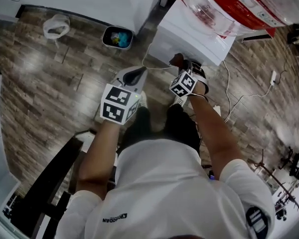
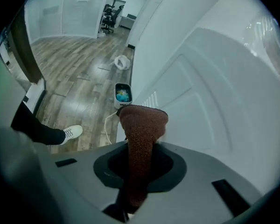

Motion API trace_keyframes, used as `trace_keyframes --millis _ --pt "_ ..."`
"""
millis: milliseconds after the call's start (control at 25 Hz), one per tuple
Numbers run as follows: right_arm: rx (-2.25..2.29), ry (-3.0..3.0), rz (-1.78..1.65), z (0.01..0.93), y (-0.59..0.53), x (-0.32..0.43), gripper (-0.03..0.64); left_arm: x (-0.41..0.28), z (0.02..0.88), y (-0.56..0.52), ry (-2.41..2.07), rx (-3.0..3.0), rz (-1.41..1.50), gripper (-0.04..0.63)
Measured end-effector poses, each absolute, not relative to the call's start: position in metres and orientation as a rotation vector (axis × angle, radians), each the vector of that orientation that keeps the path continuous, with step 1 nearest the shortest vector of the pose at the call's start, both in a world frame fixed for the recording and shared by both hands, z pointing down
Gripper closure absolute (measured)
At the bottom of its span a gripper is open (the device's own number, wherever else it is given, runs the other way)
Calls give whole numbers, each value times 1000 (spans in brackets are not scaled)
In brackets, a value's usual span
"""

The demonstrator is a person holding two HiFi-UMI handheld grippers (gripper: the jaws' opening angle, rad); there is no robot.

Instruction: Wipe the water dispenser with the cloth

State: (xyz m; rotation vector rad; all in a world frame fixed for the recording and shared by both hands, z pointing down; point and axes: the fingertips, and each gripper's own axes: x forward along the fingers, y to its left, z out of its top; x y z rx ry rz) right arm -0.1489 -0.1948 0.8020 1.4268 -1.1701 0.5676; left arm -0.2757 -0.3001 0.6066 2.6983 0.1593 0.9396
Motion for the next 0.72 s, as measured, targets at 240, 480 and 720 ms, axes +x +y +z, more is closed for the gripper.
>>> trace_keyframes --millis 240,480,720 --pt "1394 -1169 624 872 -201 -146 561 -277 626 -305 89 2662 953 606" --pt "1312 -1211 660 936 -208 -149 561 -290 655 -292 72 2621 1014 606" --pt "1258 -1198 714 992 -204 -151 561 -301 677 -292 42 2598 1070 606"
